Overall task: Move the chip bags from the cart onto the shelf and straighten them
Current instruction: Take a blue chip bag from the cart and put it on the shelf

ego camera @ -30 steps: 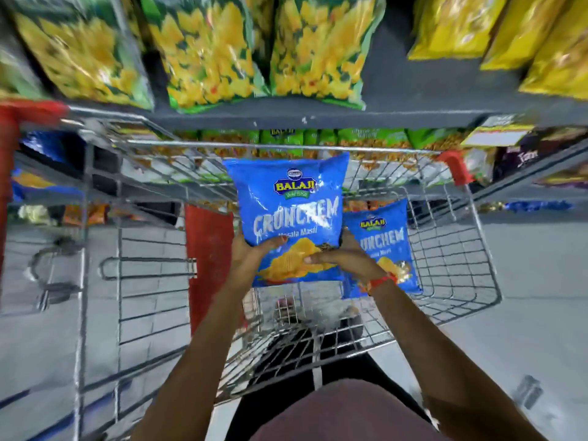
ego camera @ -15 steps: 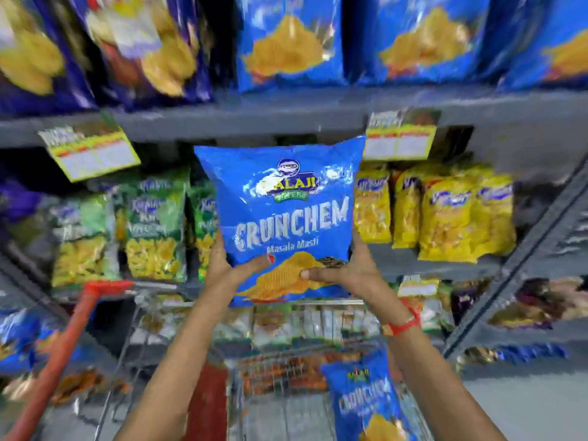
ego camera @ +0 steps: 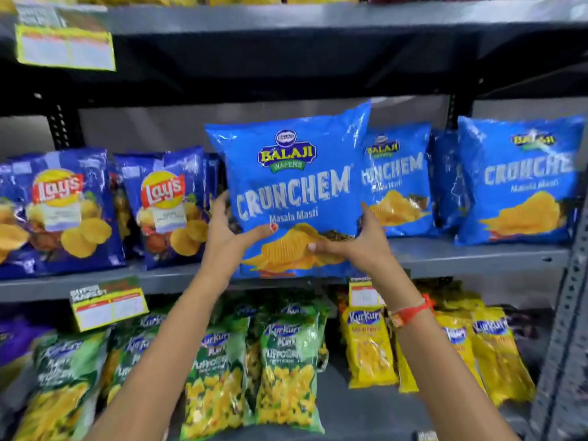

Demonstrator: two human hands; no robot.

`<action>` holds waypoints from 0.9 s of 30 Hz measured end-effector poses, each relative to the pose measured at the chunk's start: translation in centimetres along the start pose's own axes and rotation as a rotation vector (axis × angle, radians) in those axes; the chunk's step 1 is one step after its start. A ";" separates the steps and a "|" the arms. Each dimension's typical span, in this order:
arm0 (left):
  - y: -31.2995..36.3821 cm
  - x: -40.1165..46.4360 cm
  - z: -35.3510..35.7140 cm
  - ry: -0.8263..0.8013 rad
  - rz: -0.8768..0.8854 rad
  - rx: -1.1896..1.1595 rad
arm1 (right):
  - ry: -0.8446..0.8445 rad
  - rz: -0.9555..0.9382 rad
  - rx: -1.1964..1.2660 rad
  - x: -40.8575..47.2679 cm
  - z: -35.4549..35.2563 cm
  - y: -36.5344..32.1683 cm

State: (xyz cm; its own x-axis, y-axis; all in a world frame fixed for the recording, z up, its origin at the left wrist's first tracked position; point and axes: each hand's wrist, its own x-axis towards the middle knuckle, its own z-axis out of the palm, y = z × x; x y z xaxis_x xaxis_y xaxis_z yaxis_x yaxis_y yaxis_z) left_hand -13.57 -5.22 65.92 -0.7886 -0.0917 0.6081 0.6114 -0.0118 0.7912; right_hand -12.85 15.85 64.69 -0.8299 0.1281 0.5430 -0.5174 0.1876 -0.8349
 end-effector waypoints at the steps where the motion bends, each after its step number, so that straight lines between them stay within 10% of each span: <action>1: 0.1 1.2 0.1 0.008 0.009 0.008 | 0.017 -0.007 -0.021 1.1 0.2 -0.3; 14: -3.1 4.5 0.1 0.115 0.000 0.376 | 0.076 0.080 -0.061 5.2 4.5 2.9; 22: -4.1 -4.4 2.5 0.368 0.394 0.351 | 0.272 -0.201 -0.030 -1.8 2.4 3.1; 27: -9.9 -12.6 4.5 0.288 0.275 0.322 | 0.246 -0.093 -0.034 -8.6 0.9 8.3</action>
State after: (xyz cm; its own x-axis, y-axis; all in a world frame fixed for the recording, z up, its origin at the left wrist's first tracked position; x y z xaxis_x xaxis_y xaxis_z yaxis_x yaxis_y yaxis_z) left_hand -10.01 0.51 50.73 -0.5234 -0.3191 0.7901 0.7072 0.3545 0.6117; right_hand -10.23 15.41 53.00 -0.7016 0.3408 0.6258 -0.5779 0.2417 -0.7795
